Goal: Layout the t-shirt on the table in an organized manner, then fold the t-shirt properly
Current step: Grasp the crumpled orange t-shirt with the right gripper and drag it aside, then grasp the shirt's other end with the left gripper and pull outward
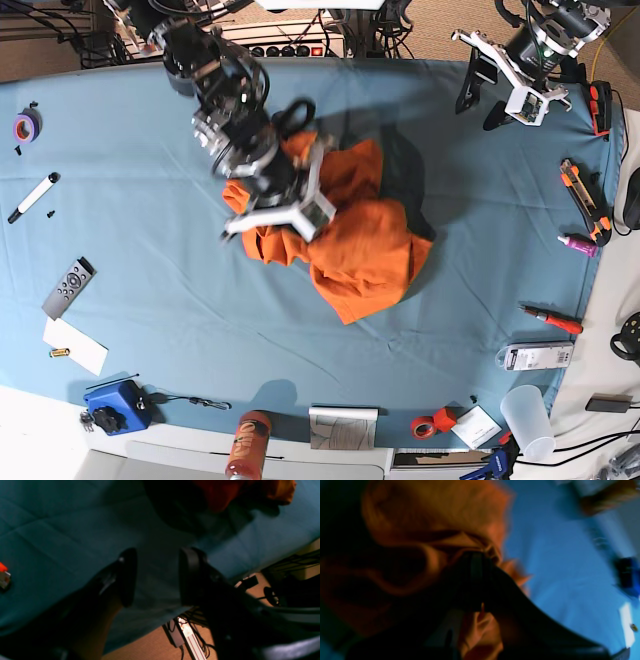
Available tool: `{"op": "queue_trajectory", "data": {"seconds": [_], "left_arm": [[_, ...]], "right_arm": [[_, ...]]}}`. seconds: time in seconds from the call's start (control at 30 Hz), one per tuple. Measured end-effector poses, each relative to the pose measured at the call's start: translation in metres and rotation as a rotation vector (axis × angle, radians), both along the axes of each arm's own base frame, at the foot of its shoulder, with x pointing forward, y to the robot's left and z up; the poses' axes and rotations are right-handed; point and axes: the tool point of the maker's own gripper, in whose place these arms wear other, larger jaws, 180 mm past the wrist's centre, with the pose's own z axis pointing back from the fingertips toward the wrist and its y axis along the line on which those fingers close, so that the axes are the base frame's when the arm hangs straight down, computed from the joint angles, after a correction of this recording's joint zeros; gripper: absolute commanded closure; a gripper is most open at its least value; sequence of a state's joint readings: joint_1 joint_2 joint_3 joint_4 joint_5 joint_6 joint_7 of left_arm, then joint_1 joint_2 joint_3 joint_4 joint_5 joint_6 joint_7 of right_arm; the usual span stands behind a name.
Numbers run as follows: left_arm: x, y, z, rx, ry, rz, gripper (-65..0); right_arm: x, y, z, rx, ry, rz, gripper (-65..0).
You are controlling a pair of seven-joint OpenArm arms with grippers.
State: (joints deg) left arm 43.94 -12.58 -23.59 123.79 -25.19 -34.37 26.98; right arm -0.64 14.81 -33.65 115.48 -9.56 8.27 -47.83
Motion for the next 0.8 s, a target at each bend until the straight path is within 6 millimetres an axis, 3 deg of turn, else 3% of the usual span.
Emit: {"op": "queue_trajectory", "data": {"seconds": [0.07,0.2,0.37,0.47,0.6,0.73,0.8], "left_arm": [[0.000,0.000,0.000,0.001,0.001,0.000,-28.4],[0.000,0.000,0.000,0.000,0.000,0.000,-28.4],[0.013,0.000,0.007,0.000,-0.042,-0.001,-28.4],[0.033,0.000,0.018,0.001,-0.108,-0.001,-28.4],[0.058,0.000,0.035,0.003,-0.190,-0.003,-28.4],[0.074,0.000,0.048,-0.002,-0.249,-0.005,-28.4],[0.078,-0.002,0.055,-0.027,-0.270,-0.007,-28.4]], "right_arm": [[0.023,-0.018,0.021,0.037,-0.056,-0.084,0.0],[0.058,-0.077,0.060,0.166,-0.130,-0.287,0.0],[0.065,-0.161,0.078,0.214,-0.175,-0.494,0.0],[0.064,-0.203,0.070,0.209,-0.158,-0.590,0.0],[0.061,-0.254,0.038,0.208,-0.079,-0.711,0.0],[0.055,-0.284,0.005,0.171,0.005,-0.762,0.0],[0.055,-0.293,-0.001,0.164,0.009,-0.772,0.0]]}}
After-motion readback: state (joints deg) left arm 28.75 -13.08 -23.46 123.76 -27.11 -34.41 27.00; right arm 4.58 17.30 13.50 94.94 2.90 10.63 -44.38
